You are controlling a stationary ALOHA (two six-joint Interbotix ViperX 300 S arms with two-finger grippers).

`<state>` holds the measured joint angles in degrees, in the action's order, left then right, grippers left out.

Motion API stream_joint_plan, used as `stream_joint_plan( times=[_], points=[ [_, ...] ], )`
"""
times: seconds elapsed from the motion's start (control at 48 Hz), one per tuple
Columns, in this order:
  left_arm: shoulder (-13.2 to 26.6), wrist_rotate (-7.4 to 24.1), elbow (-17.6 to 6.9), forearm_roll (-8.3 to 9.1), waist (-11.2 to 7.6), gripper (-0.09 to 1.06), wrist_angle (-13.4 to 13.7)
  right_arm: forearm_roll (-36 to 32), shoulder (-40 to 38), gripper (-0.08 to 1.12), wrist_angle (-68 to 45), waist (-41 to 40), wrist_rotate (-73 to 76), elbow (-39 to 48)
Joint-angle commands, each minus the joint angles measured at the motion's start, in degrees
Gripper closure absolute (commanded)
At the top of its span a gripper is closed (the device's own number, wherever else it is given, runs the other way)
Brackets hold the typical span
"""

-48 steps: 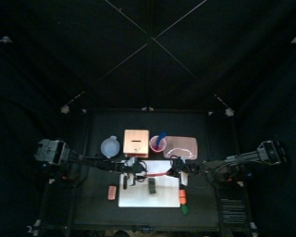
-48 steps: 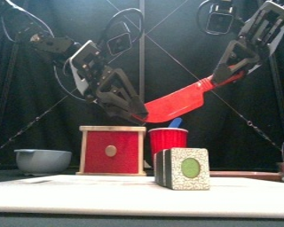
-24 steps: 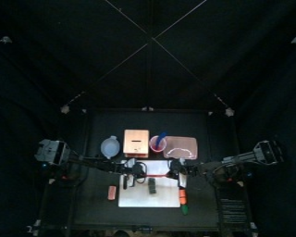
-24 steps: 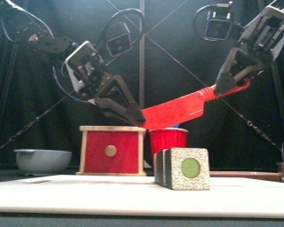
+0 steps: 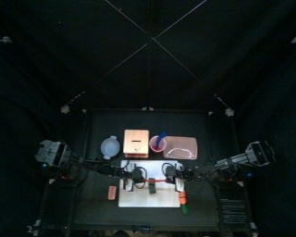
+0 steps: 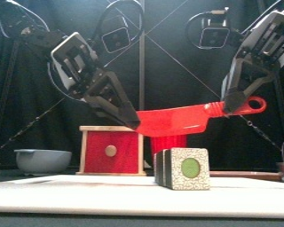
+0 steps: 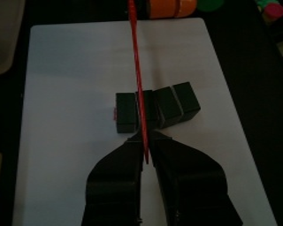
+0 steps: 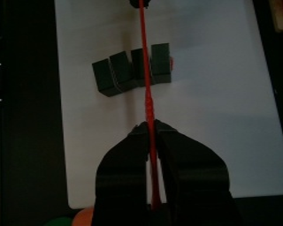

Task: Place sushi on board then cut the sushi with the knife then place the pieces on the plate
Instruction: Grasp knife edge with left hand

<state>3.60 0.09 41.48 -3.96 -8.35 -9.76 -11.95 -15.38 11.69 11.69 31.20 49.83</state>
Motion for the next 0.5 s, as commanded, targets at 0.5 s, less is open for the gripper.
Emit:
stream_joint_plan(
  times=[0.5],
  points=[
    [0.9,-0.1,-1.1,-0.26,0.0,0.44,-0.2,-0.6,2.7,0.65,4.1,-0.5,0.1,-3.1]
  ],
)
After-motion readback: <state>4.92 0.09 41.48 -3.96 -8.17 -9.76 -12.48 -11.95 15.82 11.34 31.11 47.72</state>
